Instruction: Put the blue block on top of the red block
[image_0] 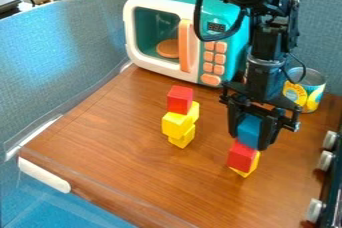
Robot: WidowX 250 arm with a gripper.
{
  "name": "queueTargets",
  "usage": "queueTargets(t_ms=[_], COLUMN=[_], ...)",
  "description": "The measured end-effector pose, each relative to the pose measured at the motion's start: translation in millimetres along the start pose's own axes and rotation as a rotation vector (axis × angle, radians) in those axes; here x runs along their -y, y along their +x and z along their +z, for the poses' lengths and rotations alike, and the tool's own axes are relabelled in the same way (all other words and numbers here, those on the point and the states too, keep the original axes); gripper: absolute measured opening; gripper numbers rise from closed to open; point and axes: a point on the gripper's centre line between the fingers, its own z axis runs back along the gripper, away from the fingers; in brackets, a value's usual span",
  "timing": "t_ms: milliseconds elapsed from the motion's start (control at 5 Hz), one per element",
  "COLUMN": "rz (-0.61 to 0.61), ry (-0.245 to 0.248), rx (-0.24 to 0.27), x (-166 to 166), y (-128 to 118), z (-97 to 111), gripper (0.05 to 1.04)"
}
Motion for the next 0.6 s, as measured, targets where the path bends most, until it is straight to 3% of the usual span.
queueTargets(t_ms=[600], rz=[0.031], ry=[0.005], rx=[-0.030], x=[-6.8], y=[4.1], z=[-0.3], gripper=[0.607])
